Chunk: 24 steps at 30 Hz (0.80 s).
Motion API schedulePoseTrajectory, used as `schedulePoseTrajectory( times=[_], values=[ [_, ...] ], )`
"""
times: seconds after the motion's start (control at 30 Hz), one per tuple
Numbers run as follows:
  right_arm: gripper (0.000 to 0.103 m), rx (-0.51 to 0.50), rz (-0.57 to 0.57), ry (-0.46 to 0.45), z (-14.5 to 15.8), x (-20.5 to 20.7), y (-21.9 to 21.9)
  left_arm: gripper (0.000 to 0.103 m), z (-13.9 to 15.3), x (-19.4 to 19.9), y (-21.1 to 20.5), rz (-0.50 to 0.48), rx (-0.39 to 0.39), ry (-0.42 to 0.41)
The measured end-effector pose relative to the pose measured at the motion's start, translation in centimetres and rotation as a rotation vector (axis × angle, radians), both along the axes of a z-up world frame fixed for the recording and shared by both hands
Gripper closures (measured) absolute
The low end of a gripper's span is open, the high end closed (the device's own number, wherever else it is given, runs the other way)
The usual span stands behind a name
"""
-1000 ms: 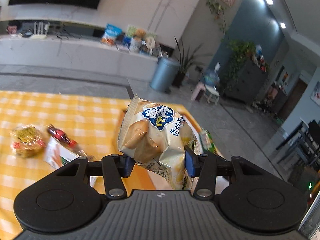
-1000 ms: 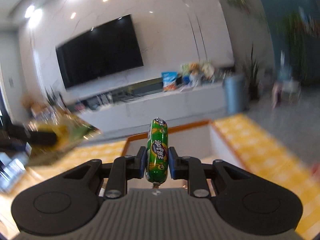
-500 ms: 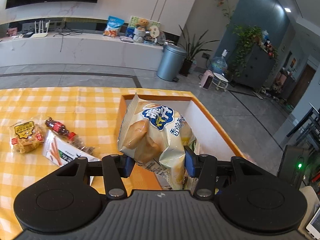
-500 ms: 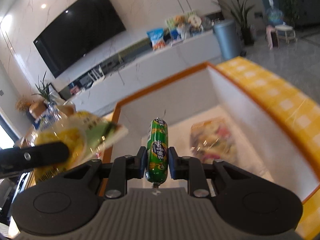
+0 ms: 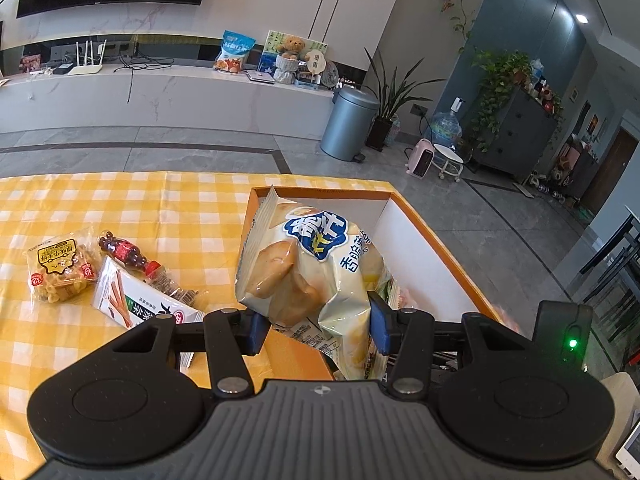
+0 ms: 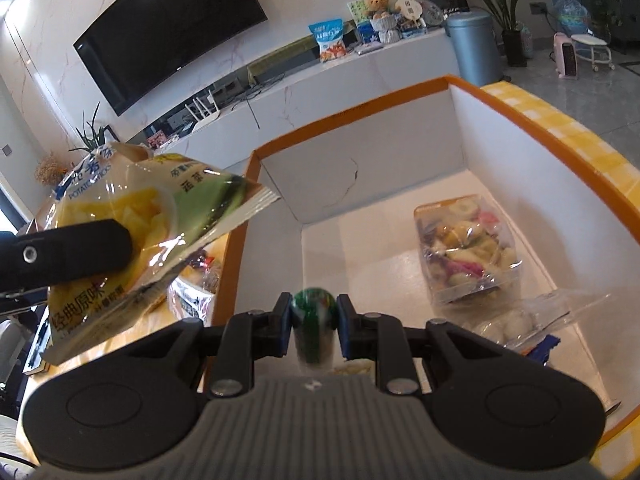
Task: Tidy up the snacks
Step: 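Release the sausage into the box with the right tool while the left drops the bread bag in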
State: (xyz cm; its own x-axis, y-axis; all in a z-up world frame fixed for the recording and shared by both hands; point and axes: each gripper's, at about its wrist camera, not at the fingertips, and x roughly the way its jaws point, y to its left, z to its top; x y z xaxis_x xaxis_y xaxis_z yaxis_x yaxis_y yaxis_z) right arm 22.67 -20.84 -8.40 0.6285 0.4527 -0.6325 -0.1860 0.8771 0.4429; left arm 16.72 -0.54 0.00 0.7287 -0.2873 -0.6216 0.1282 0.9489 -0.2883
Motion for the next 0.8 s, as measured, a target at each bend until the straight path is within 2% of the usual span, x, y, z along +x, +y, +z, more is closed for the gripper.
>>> schedulePoseTrajectory(
  times=[0.1, 0.23, 0.3, 0.4, 0.43, 0.47, 0.63, 0.8],
  values=[
    [0.067, 0.028, -0.003, 0.015, 0.1, -0.1, -0.3, 0.047, 0.1, 0.1, -0.1, -0.001, 0.005, 0.005],
    [0.065, 0.005, -0.025, -0.015, 0.9, -1.0, -0.6, 0.047, 0.6, 0.5, -0.4, 0.013, 0.005, 0.002],
    [0.057, -0.004, -0.029, -0.049, 1.6, -1.6, -0.8, 0.047, 1.0, 0.7, -0.6, 0.014, 0.006, -0.009],
    [0.034, -0.021, -0.033, -0.082, 2.3, -2.2, -1.0, 0.047, 1.3, 1.1, -1.0, 0.012, 0.002, -0.019],
    [0.019, -0.028, -0.038, -0.090, 2.5, -2.4, -1.1, 0.047, 1.4, 1.3, -1.2, 0.014, 0.002, -0.023],
    [0.008, -0.038, -0.048, -0.099, 2.7, -2.6, -1.3, 0.047, 1.4, 1.5, -1.5, 0.011, 0.002, -0.023],
    [0.005, -0.073, -0.104, -0.175, 4.0, -3.7, -2.8, 0.047, 0.6, 2.7, -2.6, -0.004, -0.003, -0.004],
    [0.003, -0.188, -0.168, -0.204, 4.6, -4.1, -3.1, 0.047, -0.7, 3.9, -3.7, -0.029, 0.005, 0.028]
  ],
)
